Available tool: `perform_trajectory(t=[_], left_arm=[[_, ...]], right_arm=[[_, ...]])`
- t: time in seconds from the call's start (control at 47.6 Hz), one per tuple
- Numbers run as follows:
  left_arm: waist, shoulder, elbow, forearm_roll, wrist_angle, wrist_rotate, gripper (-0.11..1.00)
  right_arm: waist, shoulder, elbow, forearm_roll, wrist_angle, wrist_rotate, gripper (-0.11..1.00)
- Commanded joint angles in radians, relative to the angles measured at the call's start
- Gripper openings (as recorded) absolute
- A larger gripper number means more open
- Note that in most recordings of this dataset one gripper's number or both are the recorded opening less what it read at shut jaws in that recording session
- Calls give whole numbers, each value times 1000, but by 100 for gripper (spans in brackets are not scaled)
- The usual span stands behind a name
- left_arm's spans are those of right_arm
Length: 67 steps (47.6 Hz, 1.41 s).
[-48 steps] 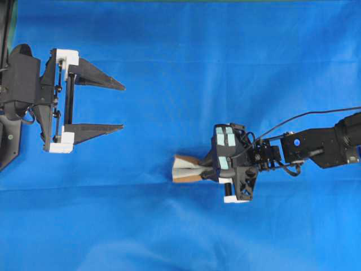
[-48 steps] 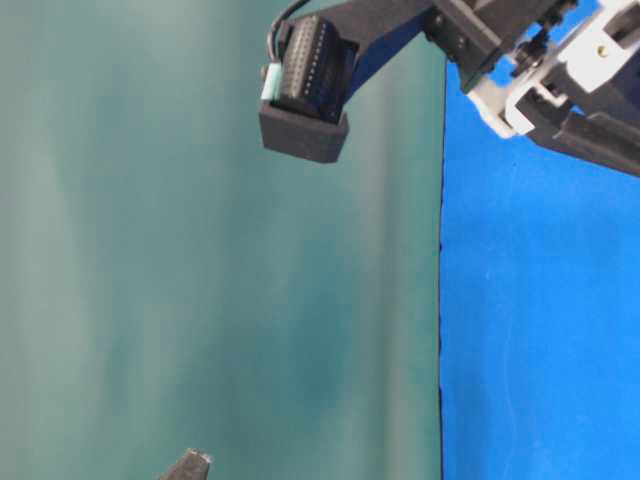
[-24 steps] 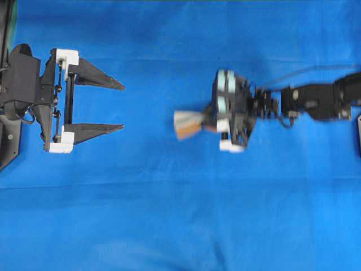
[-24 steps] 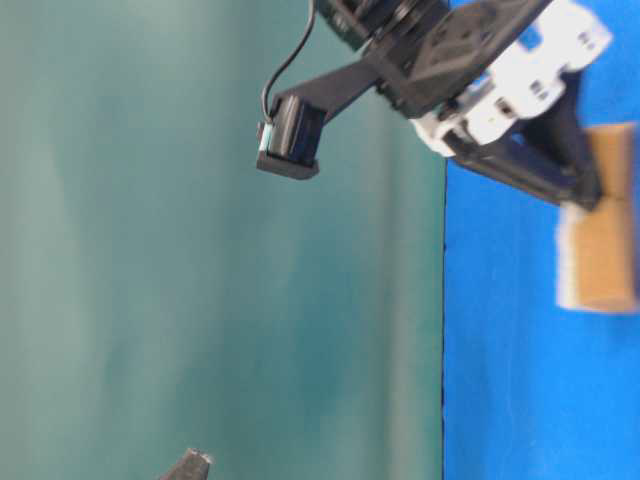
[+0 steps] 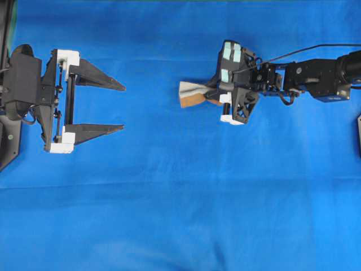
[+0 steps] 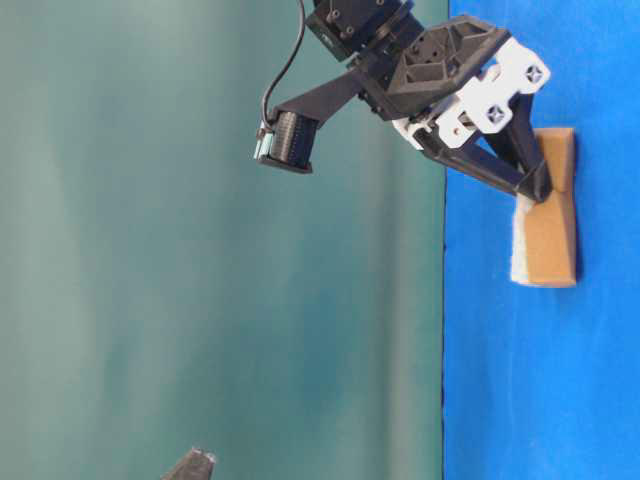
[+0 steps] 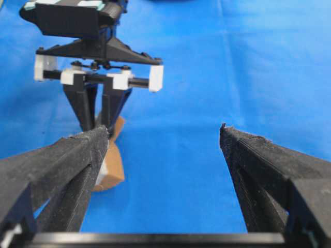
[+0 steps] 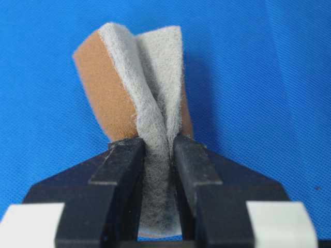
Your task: Hand over the sponge with the left arm and wipe it with the right arm.
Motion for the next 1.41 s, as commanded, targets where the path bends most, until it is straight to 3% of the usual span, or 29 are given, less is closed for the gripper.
perform_trajectory(t=[0.0, 0.294, 0.63, 0.798, 1.177, 1.387], left_arm=[[-3, -3, -12, 0, -8, 0, 86], [-3, -3, -12, 0, -9, 3, 86], [-3, -3, -11, 0, -11, 6, 86], [-3, -2, -12, 0, -12, 6, 86], [-3, -2, -12, 0, -14, 2, 86], [-3, 0, -11, 0, -14, -5, 86]], right_arm=[[46, -29, -2, 11, -2, 9, 25], [278, -29, 14, 75, -6, 87, 25], [416, -29, -9, 87, -2, 160, 25], [382, -29, -8, 83, 2, 147, 25], [94, -29, -2, 3, 11, 71, 25], [63, -31, -5, -2, 5, 48, 25]])
